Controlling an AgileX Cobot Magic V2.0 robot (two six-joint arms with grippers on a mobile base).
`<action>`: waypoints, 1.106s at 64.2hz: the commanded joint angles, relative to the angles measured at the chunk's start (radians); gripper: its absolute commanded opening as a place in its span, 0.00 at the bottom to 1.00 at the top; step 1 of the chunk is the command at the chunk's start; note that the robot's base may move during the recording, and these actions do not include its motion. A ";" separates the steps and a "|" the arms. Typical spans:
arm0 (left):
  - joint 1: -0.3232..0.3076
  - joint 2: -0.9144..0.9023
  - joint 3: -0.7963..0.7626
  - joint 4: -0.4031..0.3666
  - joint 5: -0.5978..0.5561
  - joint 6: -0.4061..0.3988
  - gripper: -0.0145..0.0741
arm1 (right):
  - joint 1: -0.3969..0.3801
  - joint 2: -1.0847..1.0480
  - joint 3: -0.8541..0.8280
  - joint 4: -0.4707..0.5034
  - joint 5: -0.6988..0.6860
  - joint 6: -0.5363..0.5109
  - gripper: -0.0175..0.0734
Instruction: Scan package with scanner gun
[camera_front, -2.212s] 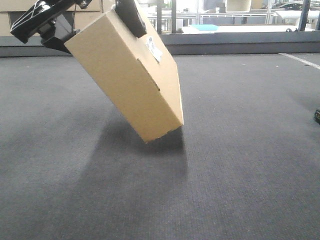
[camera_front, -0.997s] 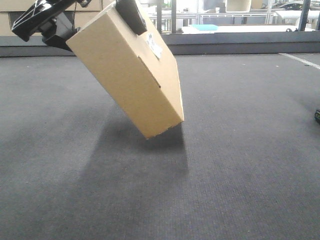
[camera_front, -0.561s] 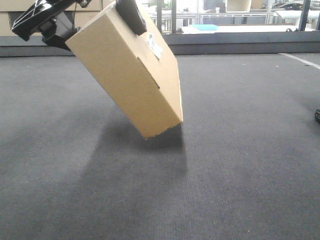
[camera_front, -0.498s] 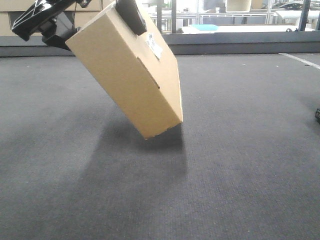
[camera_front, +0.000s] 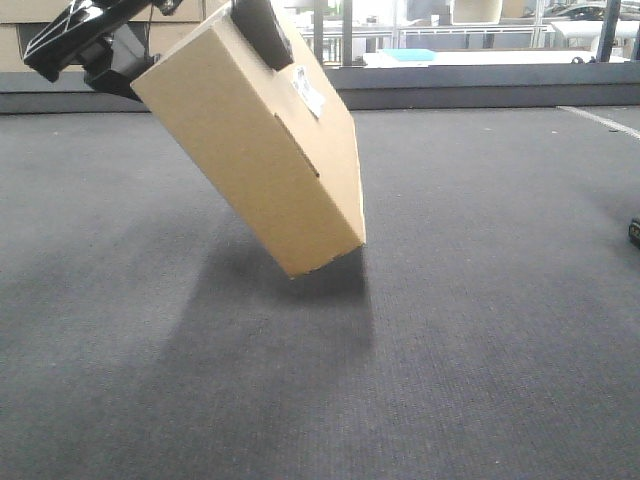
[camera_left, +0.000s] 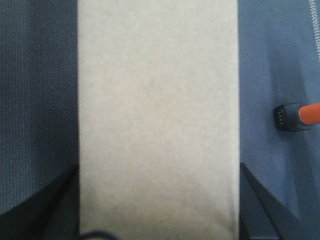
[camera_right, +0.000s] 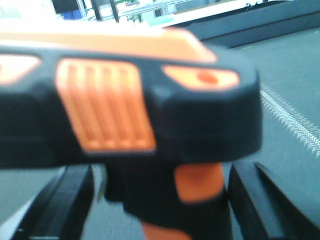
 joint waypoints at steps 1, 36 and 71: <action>-0.005 -0.004 -0.001 -0.004 -0.016 0.008 0.04 | -0.003 0.002 -0.036 -0.004 -0.010 -0.006 0.67; -0.005 -0.004 -0.001 -0.004 -0.016 0.008 0.04 | -0.003 0.004 -0.059 -0.008 0.036 -0.004 0.66; -0.005 -0.004 -0.001 -0.004 -0.016 0.010 0.04 | -0.003 0.000 -0.056 -0.059 -0.010 -0.011 0.01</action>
